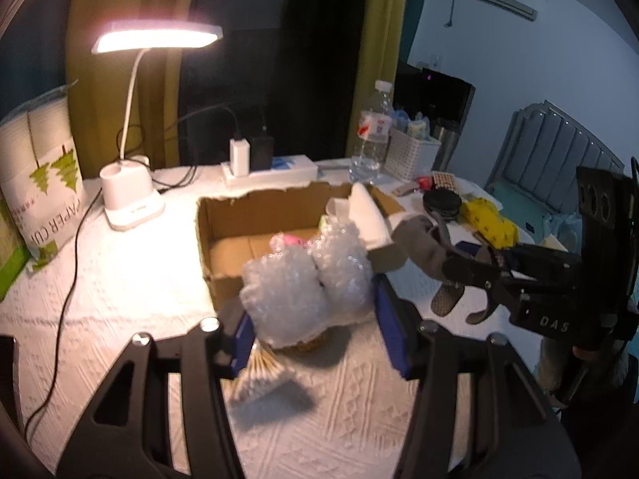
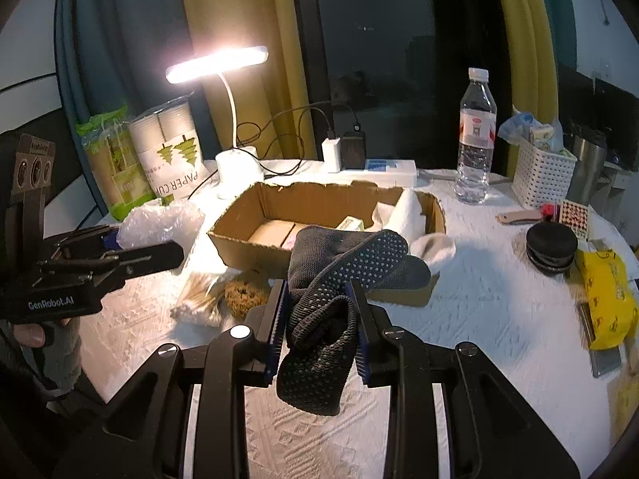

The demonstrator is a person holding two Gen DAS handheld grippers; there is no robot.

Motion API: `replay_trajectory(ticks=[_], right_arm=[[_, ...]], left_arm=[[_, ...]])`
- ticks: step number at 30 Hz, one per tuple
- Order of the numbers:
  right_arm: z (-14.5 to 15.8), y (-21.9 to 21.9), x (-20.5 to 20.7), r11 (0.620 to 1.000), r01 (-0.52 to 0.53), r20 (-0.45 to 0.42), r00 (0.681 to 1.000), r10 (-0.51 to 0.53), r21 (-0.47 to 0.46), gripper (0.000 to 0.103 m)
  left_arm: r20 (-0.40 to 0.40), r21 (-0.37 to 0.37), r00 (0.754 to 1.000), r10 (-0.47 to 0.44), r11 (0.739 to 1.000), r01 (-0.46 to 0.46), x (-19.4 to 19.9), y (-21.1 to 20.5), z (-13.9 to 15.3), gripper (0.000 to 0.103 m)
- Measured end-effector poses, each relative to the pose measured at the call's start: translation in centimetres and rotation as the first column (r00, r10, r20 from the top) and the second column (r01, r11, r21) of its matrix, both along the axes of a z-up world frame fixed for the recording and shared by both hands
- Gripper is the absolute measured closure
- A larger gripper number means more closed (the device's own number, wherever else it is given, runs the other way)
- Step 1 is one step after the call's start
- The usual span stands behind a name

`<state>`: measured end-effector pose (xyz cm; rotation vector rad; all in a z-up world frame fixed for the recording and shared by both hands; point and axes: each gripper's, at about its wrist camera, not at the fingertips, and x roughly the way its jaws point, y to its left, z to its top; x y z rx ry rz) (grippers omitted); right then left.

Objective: Organize soft objects
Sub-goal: 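Carry the bubble wrap with the left tool and slippers with the right tool over the box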

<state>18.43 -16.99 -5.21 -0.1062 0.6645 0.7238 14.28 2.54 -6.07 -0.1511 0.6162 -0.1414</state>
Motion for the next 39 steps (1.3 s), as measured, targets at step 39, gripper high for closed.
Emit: replay_trajectory(ticks=[39], right_arm=[[0.9, 0.7, 8.1, 0.998, 0.058, 0.005, 0.998, -0.058, 0.029, 0.072]], left_arm=[[-0.012, 0.028, 0.997, 0.073, 0.997, -0.073, 8.7, 3.8, -1.1, 0.048]])
